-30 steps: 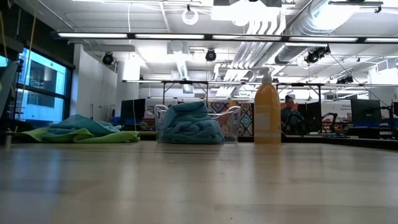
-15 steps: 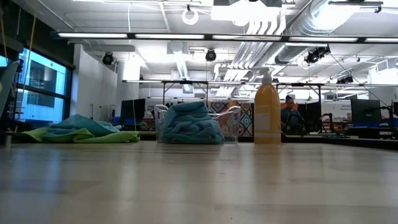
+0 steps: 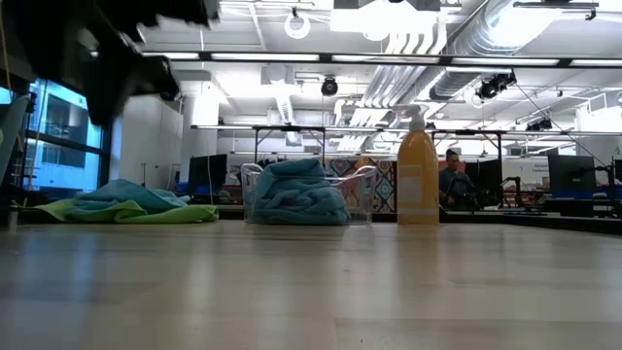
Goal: Sort microfiber towel by color & place in baskets
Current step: Put the green microfiber towel into the blue bin
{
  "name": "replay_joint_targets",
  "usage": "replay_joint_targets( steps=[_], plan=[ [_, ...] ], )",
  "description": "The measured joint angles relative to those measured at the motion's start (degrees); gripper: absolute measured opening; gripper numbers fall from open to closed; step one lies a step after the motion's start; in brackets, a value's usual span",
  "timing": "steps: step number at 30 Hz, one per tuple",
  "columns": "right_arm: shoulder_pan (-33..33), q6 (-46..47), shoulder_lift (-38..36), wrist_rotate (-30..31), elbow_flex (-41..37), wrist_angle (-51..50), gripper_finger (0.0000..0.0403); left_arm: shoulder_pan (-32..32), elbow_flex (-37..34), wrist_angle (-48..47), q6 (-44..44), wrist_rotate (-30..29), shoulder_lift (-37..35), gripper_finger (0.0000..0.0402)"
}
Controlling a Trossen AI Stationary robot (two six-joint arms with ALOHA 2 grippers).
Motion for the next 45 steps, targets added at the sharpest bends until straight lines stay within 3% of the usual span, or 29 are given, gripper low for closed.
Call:
replay_joint_targets(
  steps=[6,14,25,36,45],
  plan=[
    [0.0,0.0,0.0,0.2,0.0,0.0,0.0287,1.9,4.8,-13.7,3.2,0.0,12.2,0.0209],
    [0.0,-0.2,0.0,0.1,0.0,0.0,0.0287,1.5,4.9,-16.3,0.8,0.2,21.8,0.0209],
    [0.0,-1.9,0.0,0.1,0.0,-0.1,0.0287,-0.3,6.5,-26.3,-1.4,0.7,21.8,0.0209],
    [0.0,-2.0,0.0,-0.1,0.0,-1.6,0.0287,-2.4,19.6,-35.8,1.3,0.3,21.7,0.0209],
    [0.0,-1.9,0.0,0.0,0.0,-3.5,0.0287,-10.5,21.7,-40.3,1.0,0.0,19.6,0.0209]
  ],
)
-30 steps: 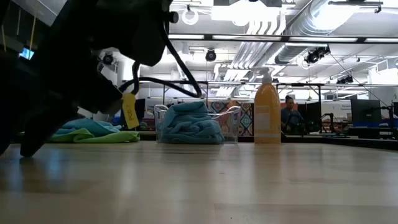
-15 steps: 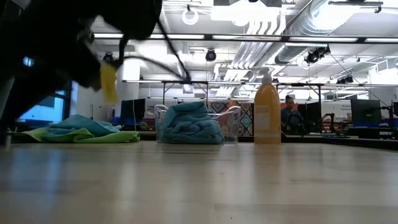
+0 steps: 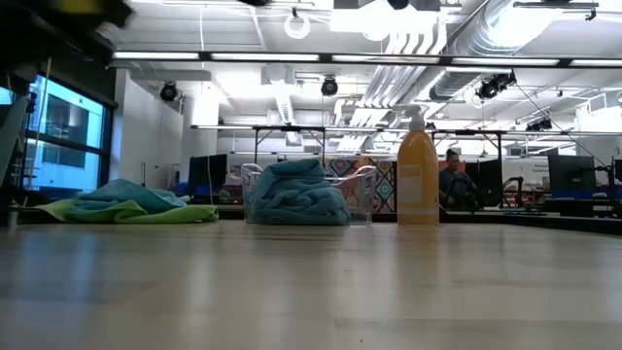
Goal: Sort microfiber towel by color & place in baskets
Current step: Put the green microfiber towel into the blue bin
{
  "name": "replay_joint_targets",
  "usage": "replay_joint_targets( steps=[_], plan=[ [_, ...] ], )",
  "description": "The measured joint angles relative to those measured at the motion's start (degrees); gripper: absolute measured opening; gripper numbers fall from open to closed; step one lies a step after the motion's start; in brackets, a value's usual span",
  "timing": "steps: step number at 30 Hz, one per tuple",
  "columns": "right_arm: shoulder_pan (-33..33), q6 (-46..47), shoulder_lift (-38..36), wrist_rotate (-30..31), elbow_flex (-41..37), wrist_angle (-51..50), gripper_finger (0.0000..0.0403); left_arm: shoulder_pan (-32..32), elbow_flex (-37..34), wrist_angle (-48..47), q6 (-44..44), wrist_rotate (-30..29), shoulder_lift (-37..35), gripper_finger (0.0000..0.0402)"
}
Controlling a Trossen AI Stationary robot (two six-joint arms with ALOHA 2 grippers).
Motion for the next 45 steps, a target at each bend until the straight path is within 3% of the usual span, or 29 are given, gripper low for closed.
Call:
replay_joint_targets(
  steps=[11,15,21,29,38,45],
  plan=[
    [0.0,0.0,0.0,0.0,0.0,-0.5,0.0287,-8.1,-0.1,-1.3,-13.9,-0.2,-5.7,0.0209],
    [0.0,0.0,0.0,0.0,0.0,-0.5,0.0287,-11.8,-1.3,-0.4,-14.3,0.0,-8.0,0.0209],
    [0.0,0.1,0.0,0.0,0.0,-0.5,0.0287,-17.3,-11.2,7.1,-19.8,0.3,-14.6,0.0209],
    [0.0,0.2,0.0,0.2,0.0,-0.5,0.0287,-19.2,-25.7,20.1,-28.9,0.0,-22.1,0.0209],
    [0.0,1.7,0.0,0.7,0.0,-0.5,0.0287,-18.9,-42.8,47.5,-29.9,0.8,-23.9,0.0209],
    [0.0,2.9,0.0,1.0,0.0,-0.5,0.0287,-17.8,-43.9,46.4,-27.1,2.5,-25.5,0.0209]
  ],
)
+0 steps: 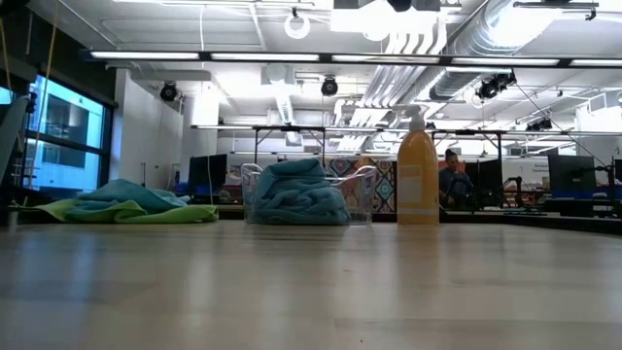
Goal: Sort microfiber towel by color & place in baskets
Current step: Put the green microfiber towel into the blue bin, then put the blue microfiber towel into the transparent bin
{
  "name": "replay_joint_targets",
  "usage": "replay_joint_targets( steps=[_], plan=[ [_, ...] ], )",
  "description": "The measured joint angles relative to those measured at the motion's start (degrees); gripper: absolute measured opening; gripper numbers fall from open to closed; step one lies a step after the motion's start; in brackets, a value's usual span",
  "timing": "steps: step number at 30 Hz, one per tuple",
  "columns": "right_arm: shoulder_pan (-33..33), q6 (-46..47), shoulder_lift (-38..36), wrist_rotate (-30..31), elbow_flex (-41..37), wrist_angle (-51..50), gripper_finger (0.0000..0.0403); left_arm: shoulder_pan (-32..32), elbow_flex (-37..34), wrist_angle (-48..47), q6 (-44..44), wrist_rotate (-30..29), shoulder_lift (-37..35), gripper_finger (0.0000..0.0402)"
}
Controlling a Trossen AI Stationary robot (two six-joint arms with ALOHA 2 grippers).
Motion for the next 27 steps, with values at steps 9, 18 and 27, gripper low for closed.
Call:
replay_joint_targets(
  steps=[9,18,27],
  plan=[
    [0.0,-0.7,0.0,1.3,0.0,0.0,0.0287,0.3,5.3,-7.4,-0.3,0.0,-13.8,0.0209],
    [0.0,-1.0,0.0,1.4,0.0,0.0,0.0287,0.3,7.0,-9.1,-7.7,-1.2,-28.2,0.0209],
    [0.0,-0.4,0.0,1.3,0.0,7.1,0.0287,2.5,7.0,-2.3,-8.1,-27.0,-39.0,0.0209]
  ],
)
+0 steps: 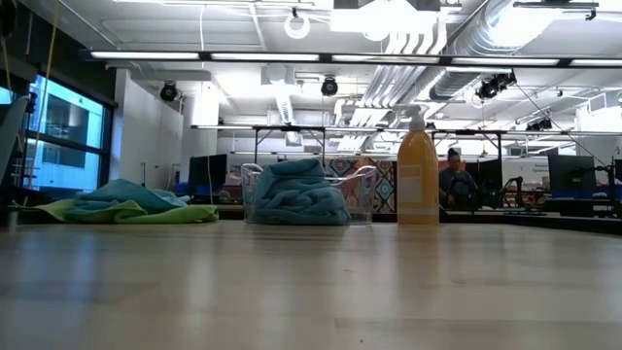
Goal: Sort microfiber towel by color & place in baskets
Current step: Put the blue microfiber towel into the transparent bin
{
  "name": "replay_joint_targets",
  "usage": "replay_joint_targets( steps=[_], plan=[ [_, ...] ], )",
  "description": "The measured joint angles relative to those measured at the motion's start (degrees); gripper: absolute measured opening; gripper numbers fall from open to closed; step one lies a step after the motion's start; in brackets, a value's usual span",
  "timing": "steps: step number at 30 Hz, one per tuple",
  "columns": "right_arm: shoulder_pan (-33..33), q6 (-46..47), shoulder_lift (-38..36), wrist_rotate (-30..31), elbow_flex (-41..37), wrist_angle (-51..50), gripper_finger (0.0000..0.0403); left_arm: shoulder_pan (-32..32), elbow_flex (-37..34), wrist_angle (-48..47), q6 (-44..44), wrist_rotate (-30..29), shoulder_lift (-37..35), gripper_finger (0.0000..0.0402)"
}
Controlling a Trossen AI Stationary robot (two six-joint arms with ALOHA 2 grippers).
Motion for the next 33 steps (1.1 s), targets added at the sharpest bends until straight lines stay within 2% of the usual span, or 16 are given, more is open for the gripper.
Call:
replay_joint_targets(
  steps=[5,6,8,11,15,22,26,30,33],
  plan=[
    [-0.6,-2.4,0.0,3.4,0.0,5.6,0.0287,6.1,0.1,8.4,14.7,-24.6,-3.6,0.0209],
    [-1.0,-2.5,0.0,4.5,0.0,6.0,0.0287,8.0,0.1,10.3,18.3,-27.5,-3.9,0.0209],
    [-1.8,-2.4,0.0,6.2,0.0,6.2,0.0287,12.6,0.1,13.6,25.4,-28.9,-3.9,0.0209],
    [-3.1,-2.0,0.0,7.1,0.0,6.2,0.0287,20.7,0.1,17.8,32.8,-23.8,-3.5,0.0209],
    [-4.8,-2.1,0.0,7.1,0.0,6.2,0.0287,32.8,0.1,23.4,38.3,-11.3,-0.7,0.0209],
    [-10.0,-4.0,0.0,5.1,0.0,2.1,0.0287,51.3,0.1,31.8,40.0,7.7,9.1,0.0209],
    [-14.0,-5.9,0.0,-5.8,0.0,-2.2,0.0287,56.5,0.1,40.4,39.5,14.0,13.9,0.0209],
    [-17.4,-4.4,-0.3,-23.9,0.0,-13.2,0.0287,59.7,0.1,46.3,37.3,13.1,16.3,0.0209],
    [-17.5,-3.6,-0.3,-35.8,0.0,-26.5,0.0287,62.2,0.1,48.9,34.8,11.6,16.7,0.0209]
  ],
)
